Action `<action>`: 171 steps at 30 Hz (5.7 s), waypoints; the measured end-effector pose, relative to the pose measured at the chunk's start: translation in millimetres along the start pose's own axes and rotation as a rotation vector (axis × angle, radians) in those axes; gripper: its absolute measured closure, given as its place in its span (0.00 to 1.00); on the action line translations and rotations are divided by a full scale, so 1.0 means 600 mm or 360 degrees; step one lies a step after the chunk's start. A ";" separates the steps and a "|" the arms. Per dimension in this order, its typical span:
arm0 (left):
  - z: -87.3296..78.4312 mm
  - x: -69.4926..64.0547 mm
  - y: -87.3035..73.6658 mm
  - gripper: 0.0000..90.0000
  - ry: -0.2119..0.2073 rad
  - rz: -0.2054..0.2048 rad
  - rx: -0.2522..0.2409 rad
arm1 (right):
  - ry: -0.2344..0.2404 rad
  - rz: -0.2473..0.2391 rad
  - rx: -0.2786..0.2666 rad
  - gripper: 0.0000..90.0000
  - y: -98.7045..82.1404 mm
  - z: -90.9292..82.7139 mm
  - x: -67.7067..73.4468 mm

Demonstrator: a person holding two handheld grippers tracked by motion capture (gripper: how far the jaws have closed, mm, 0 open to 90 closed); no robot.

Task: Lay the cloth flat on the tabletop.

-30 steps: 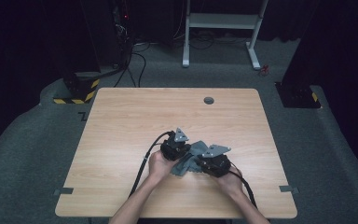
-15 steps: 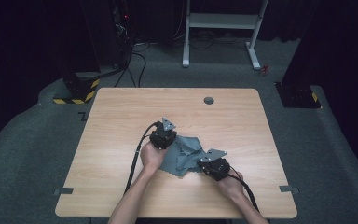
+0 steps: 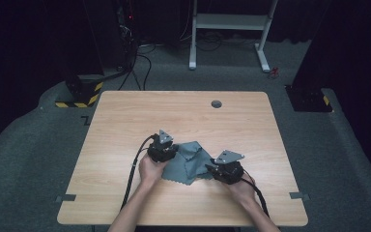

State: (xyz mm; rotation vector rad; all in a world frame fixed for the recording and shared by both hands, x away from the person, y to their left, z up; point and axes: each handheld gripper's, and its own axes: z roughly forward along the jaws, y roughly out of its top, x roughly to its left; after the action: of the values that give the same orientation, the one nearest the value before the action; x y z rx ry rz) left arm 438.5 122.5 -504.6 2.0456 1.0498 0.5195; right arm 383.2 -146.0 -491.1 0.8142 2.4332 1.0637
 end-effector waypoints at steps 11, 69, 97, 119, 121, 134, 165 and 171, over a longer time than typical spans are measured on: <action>0.006 -0.020 -0.035 0.59 -0.0114 0.0021 0.0054 | 0.0218 -0.0168 0.0170 0.59 0.033 0.071 0.065; -0.030 -0.025 -0.041 0.50 -0.0070 -0.0036 0.0049 | 0.0233 -0.0107 0.0214 0.78 0.048 0.079 0.066; -0.032 -0.040 -0.070 0.40 -0.0090 0.0063 0.0056 | -0.0245 0.0694 0.0111 0.89 0.016 0.057 -0.185; -0.038 -0.039 -0.074 0.82 -0.0101 0.0033 0.0025 | -0.0048 0.0097 0.0228 0.99 -0.027 0.022 -0.052; -0.038 -0.035 -0.074 0.82 -0.0085 0.0022 0.0024 | -0.0130 0.0060 0.0257 0.99 -0.022 0.026 -0.060; -0.036 -0.029 -0.074 0.51 0.0011 -0.0039 0.0044 | -0.0131 0.0226 0.0061 0.85 -0.030 -0.011 -0.081; -0.037 -0.036 -0.075 0.40 -0.0019 -0.0009 0.0056 | -0.0001 0.0152 0.0180 0.85 -0.117 -0.105 -0.019; -0.078 -0.054 -0.084 0.53 -0.0121 0.0050 -0.0008 | -0.0031 0.0217 0.0057 0.80 -0.100 -0.095 -0.035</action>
State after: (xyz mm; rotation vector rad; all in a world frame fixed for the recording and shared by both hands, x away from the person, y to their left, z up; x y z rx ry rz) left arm 364.6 135.7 -515.1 2.0641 0.9723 0.4563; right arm 347.7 -223.2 -497.2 1.0098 2.4159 1.0573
